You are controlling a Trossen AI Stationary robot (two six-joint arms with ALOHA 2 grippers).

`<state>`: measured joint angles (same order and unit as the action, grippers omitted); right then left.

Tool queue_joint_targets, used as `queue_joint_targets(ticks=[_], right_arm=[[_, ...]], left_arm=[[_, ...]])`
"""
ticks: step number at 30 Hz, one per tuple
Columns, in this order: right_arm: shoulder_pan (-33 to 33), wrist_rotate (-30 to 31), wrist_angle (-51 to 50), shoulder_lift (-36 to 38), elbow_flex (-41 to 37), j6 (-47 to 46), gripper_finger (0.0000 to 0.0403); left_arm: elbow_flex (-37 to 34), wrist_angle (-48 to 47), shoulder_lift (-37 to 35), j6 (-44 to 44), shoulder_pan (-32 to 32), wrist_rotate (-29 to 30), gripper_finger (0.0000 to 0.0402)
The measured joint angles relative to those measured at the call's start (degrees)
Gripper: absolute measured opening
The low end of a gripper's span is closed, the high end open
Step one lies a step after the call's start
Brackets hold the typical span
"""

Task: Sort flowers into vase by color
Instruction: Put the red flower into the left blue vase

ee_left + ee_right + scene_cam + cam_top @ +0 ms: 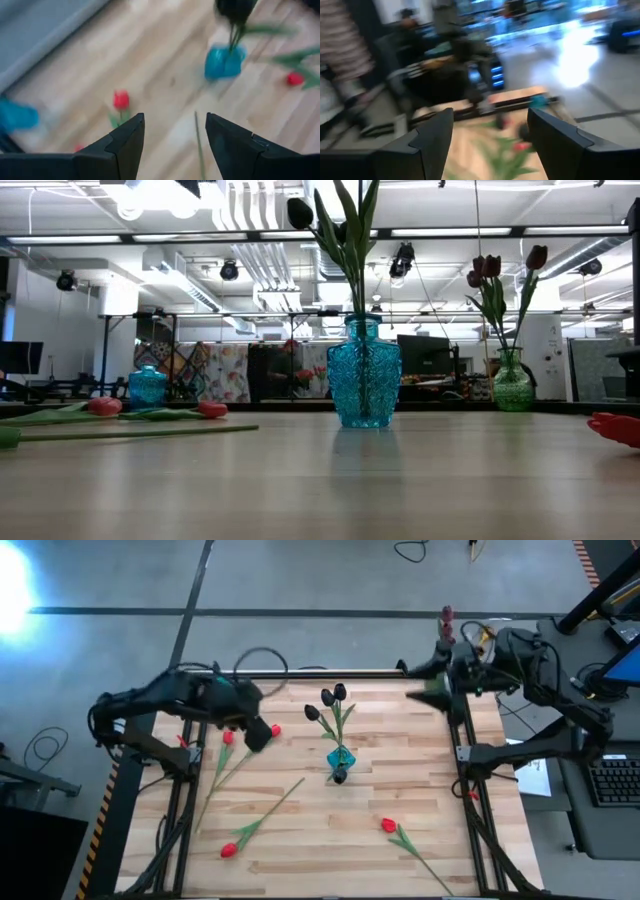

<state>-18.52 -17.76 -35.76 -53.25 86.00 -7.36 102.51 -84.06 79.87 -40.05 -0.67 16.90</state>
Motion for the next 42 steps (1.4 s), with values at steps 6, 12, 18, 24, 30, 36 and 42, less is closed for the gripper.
queue_joint_targets(ticks=[6, 12, 18, 24, 30, 36, 42], right_arm=[[7.0, -3.6, -5.3, 0.1, 0.0, -0.9, 0.0246], [12.5, -3.1, -10.1, 1.7, 0.0, -5.2, 0.0239], [13.3, 1.6, -12.1, 3.7, 0.0, -7.7, 0.0237], [13.3, 6.3, -12.0, 3.5, -0.1, -9.9, 0.0238], [13.3, 6.3, -12.0, 1.0, -0.1, -13.1, 0.0235], [13.3, 6.3, -12.0, -1.5, -0.2, -16.5, 0.0237], [13.3, 5.9, -12.4, -2.7, -0.2, -21.1, 0.0237]], left_arm=[[-12.3, -0.5, 0.1, -9.5, 0.1, -5.9, 0.0183], [-20.6, 5.1, 2.1, -8.3, 1.3, -10.3, 0.0165], [-25.9, 7.4, 4.3, -2.5, 2.7, -10.6, 0.0143], [-33.0, 7.9, 3.2, -0.6, 3.8, -10.4, 0.0115], [-38.7, 15.8, 3.8, -0.1, 8.1, -11.6, 0.0105], [-42.7, 21.7, 3.8, 4.8, 12.0, -8.7, 0.0112], [-49.6, 32.2, 2.5, 7.8, 13.4, -8.4, 0.0172]])
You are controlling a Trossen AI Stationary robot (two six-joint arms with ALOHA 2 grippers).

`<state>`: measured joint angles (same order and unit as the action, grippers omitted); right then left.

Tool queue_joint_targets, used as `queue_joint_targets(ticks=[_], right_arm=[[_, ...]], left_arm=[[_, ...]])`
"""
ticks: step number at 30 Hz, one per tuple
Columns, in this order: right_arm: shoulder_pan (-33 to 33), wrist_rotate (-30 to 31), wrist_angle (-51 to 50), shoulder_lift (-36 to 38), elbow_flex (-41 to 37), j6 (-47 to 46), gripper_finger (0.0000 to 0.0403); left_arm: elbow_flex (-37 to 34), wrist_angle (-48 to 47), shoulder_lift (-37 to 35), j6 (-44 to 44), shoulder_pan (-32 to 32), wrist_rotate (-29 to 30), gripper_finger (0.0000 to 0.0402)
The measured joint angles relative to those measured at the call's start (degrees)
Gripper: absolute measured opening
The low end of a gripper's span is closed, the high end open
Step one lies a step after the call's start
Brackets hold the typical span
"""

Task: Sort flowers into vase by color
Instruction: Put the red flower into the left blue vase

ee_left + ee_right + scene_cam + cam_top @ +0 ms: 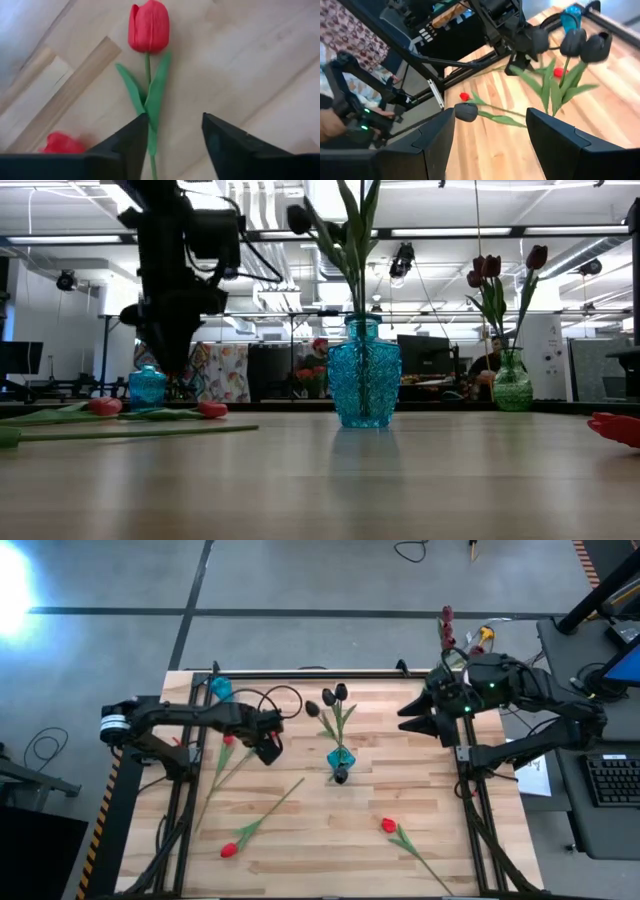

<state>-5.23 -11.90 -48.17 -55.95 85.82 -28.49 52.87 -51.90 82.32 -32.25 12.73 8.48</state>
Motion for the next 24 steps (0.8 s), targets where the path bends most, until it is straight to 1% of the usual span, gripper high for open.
queue_joint_targets(ticks=[5, 7, 9, 13, 17, 22, 24], right_arm=[[0.4, 1.0, -1.7, 0.4, 0.0, -5.0, 0.0237], [1.4, 2.5, -1.7, 0.5, 0.0, -5.3, 0.0237], [1.7, 3.9, -1.7, 0.5, 0.0, -5.5, 0.0237], [1.6, 4.6, -1.7, 0.5, 0.0, -6.9, 0.0237], [1.6, 4.7, -1.1, 0.5, 0.0, -7.6, 0.0237], [1.8, 5.2, -1.0, 0.4, 0.0, -8.5, 0.0237], [2.4, 5.7, -1.0, 0.4, 0.0, -8.6, 0.0237]], left_arm=[[-5.2, 9.5, 0.1, -0.6, 2.5, 0.4, 0.0233], [-6.9, 13.1, 0.1, -1.5, 4.1, 1.7, 0.0245], [-8.1, 17.1, 0.1, -2.2, 6.0, 1.8, 0.0247], [-10.1, 21.4, 0.2, -3.2, 9.4, 2.2, 0.0231], [-11.7, 26.0, 0.2, -4.8, 10.7, 2.0, 0.0201], [-15.8, 27.9, 0.2, -4.7, 10.1, 1.0, 0.0156], [-17.6, 30.1, 0.1, -5.1, 9.5, 0.7, 0.0143]])
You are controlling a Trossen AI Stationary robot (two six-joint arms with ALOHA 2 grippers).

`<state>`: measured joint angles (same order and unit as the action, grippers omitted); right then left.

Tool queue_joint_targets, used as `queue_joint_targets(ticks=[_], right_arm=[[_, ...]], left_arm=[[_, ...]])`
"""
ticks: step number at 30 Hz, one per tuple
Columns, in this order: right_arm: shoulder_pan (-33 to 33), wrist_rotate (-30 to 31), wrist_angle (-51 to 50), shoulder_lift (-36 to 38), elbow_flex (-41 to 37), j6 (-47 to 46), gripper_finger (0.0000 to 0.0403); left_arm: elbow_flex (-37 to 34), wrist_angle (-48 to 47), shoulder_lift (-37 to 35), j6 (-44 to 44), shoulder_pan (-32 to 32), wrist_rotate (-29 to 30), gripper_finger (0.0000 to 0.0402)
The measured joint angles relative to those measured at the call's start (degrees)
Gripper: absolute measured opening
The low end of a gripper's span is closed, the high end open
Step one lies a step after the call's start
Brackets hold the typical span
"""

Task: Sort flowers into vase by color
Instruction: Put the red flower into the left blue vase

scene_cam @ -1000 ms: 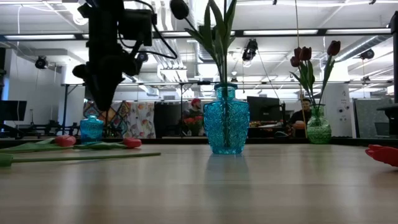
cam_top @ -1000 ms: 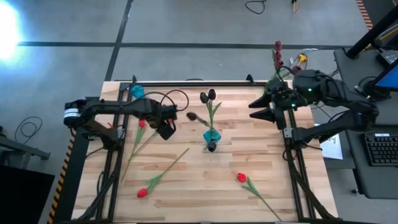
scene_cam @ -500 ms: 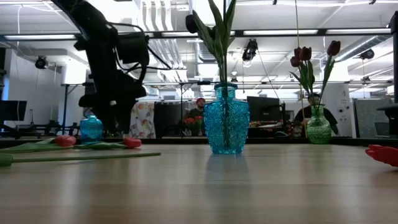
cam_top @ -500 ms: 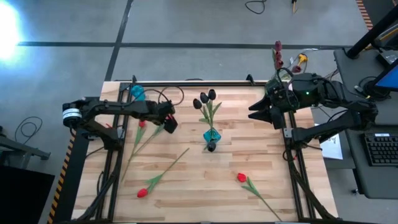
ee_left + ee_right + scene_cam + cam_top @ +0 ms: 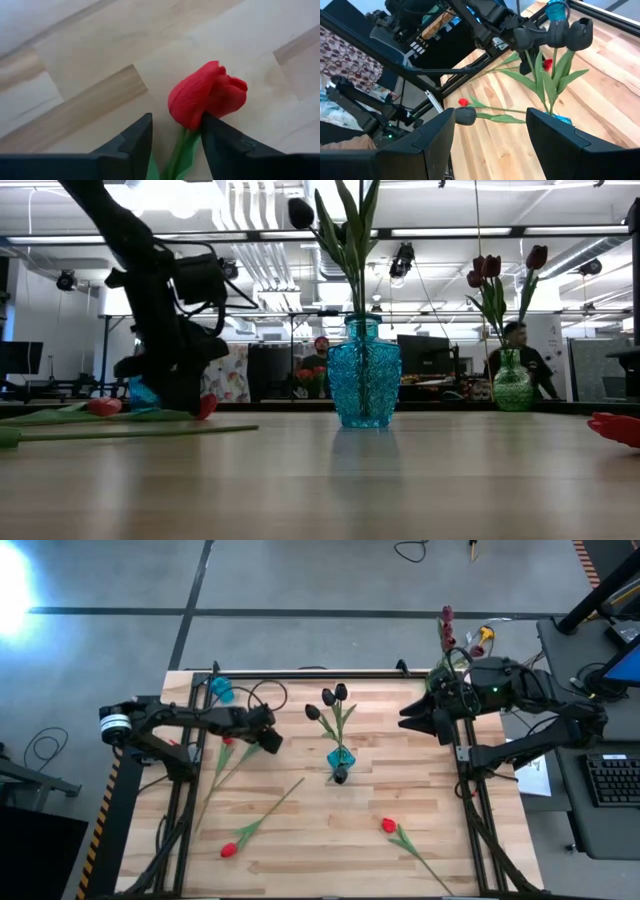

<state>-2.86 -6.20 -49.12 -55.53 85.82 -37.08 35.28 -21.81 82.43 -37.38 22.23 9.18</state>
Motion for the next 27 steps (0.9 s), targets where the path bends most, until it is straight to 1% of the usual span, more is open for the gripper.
queue_joint_targets(ticks=[3, 7, 9, 12, 14, 17, 21, 24, 27], right_arm=[[0.5, 0.8, 0.1, 0.0, 0.0, 0.0, 0.0237], [0.5, 1.9, 0.1, 0.0, 0.0, 0.2, 0.0237], [0.5, 2.0, 0.1, 0.0, 0.0, 0.4, 0.0237], [0.5, 2.2, 0.1, 0.0, 0.0, 0.3, 0.0237], [0.5, 2.3, 0.1, 0.0, 0.0, 0.2, 0.0237], [0.5, 2.9, 0.1, 0.0, 0.0, 0.2, 0.0237], [0.5, 3.4, 0.0, 0.0, 0.0, 0.2, 0.0237], [0.5, 3.7, 0.0, -0.1, 0.0, 0.2, 0.0237], [0.5, 4.8, 0.0, -0.1, 0.0, 0.0, 0.0237]], left_arm=[[-1.9, 3.5, -0.1, -2.0, -0.5, -0.1, 0.0132], [-2.2, 4.3, -0.1, -3.5, -1.0, 0.1, 0.0127], [-1.7, 2.8, -0.1, -3.3, -1.0, -0.7, 0.0127], [1.4, -4.4, -0.1, -2.2, -1.8, -3.9, 0.0127], [4.1, -8.6, 0.0, -0.5, -2.7, -3.4, 0.0127], [7.2, -11.3, 0.0, 1.3, -3.0, -0.8, 0.0127], [8.0, -10.9, 0.1, 1.0, -2.9, 0.6, 0.0127], [6.9, -10.8, 0.0, 0.9, -2.6, 0.8, 0.0127], [5.5, -10.2, 0.0, 0.2, -2.7, -2.0, 0.0127]])
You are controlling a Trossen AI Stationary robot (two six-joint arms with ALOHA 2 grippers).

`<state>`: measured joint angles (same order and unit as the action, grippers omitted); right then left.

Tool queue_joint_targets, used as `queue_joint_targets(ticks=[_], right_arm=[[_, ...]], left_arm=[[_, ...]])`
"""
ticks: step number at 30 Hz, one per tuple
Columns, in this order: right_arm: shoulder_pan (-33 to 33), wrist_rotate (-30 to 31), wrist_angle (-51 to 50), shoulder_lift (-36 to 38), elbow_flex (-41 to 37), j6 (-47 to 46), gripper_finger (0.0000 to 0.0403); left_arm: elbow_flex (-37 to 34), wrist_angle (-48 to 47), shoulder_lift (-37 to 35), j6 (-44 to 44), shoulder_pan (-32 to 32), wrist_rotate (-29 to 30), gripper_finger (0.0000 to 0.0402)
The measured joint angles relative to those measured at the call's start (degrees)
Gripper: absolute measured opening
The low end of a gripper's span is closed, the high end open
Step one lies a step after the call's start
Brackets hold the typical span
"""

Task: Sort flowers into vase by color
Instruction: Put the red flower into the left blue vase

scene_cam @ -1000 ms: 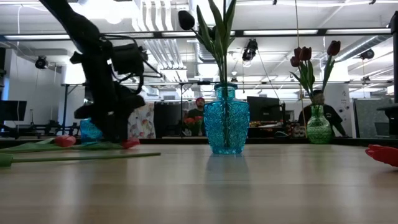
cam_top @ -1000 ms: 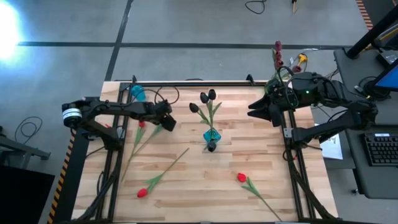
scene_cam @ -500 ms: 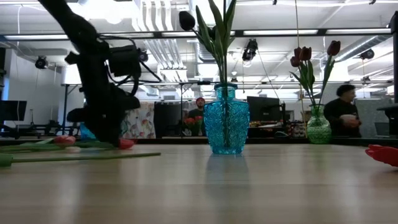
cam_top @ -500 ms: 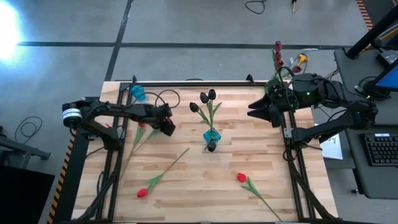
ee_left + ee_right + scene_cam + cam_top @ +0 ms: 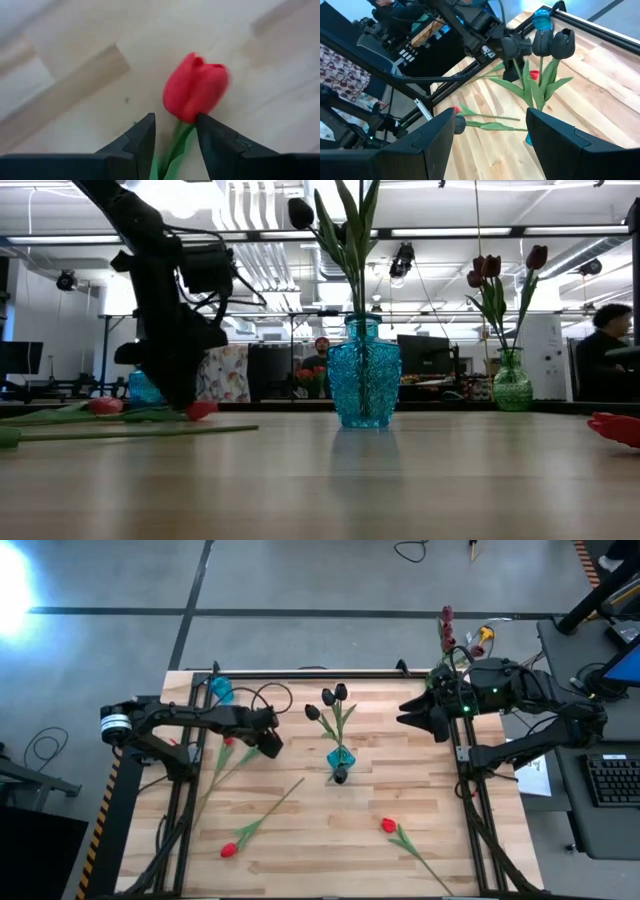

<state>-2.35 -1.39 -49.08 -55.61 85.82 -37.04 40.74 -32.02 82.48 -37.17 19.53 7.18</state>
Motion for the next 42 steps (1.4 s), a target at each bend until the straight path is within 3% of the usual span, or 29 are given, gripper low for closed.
queue_joint_targets(ticks=[10, 16, 22, 33, 36, 42], right_arm=[[0.0, 3.0, 0.0, 0.0, 0.0, -0.9, 0.0237], [0.0, 3.1, 0.0, 0.0, 0.0, -4.2, 0.0237], [0.0, 4.5, 0.0, -0.9, 0.0, -6.7, 0.0237], [0.0, 4.5, 0.1, -3.5, 0.0, -8.6, 0.0237], [0.0, 4.6, 0.1, -3.8, 0.0, -8.0, 0.0237], [0.0, 6.9, 0.0, -3.2, 0.1, -5.8, 0.0237]], left_arm=[[-4.2, 5.0, -0.1, -1.2, -0.8, -0.7, 0.0109], [0.7, -2.8, -0.3, 0.8, -2.6, -3.5, 0.0096], [2.6, -5.4, -0.2, 4.1, -3.5, 1.3, 0.0098], [-6.0, 1.3, -0.6, 2.0, -3.9, -0.1, 0.0093], [-8.1, 4.1, -0.8, 2.1, -4.0, 0.1, 0.0077], [-7.8, 5.9, -1.5, 2.1, -4.1, 0.2, 0.0007]])
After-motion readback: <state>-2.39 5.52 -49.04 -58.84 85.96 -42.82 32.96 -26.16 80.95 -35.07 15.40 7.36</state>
